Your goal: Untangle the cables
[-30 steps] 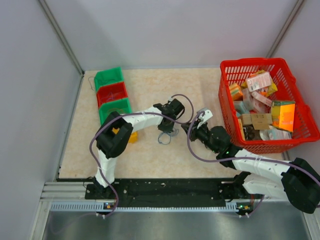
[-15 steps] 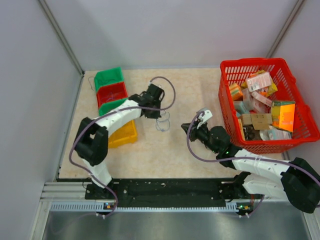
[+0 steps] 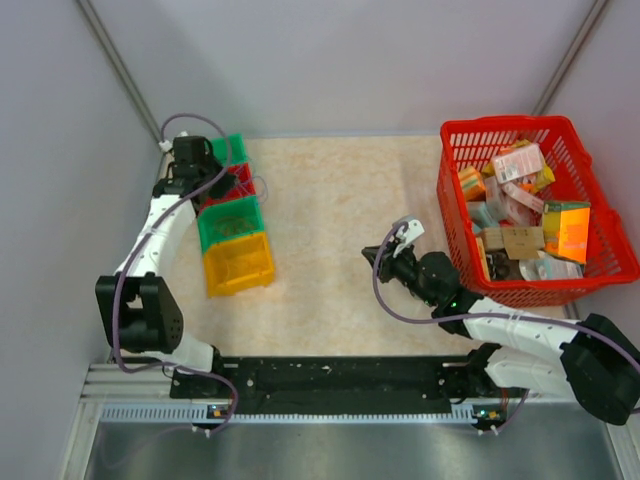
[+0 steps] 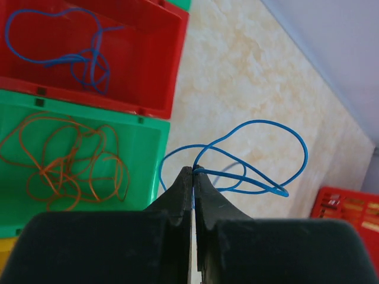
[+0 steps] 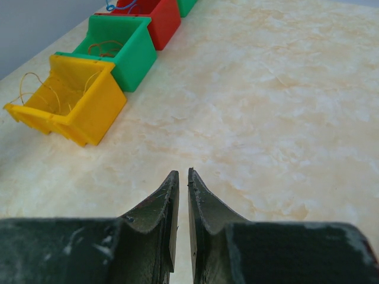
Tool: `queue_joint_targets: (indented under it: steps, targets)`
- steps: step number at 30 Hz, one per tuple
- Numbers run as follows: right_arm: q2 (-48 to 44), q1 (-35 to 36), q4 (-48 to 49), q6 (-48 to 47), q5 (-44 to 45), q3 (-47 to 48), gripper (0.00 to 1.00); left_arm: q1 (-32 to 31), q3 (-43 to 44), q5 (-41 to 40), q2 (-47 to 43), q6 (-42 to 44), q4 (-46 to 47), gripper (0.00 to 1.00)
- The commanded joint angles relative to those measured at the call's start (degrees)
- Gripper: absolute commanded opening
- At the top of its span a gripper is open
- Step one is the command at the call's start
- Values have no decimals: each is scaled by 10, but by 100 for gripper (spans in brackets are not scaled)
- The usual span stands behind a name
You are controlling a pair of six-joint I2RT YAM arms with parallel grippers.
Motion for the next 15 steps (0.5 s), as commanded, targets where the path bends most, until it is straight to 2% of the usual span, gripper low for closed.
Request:
queue_joint_targets:
  steps: [1,3,6,13,15]
  targets:
    - [6,5,25,0,-7,6,11,74,-5,74,34,-117,65,0]
    - [7,5,24,0,-6,7,11,93,-1,95,63,-138,97,0]
    - [7,5,25,-1,-4,7,11,119,27,103,109,-163,90,0]
    - [14,5,25,0,-5,9,11,137,92,88,188,-162,79,0]
    - [17,5,24,0,-7,9,11,139,93,95,194,-164,76,4]
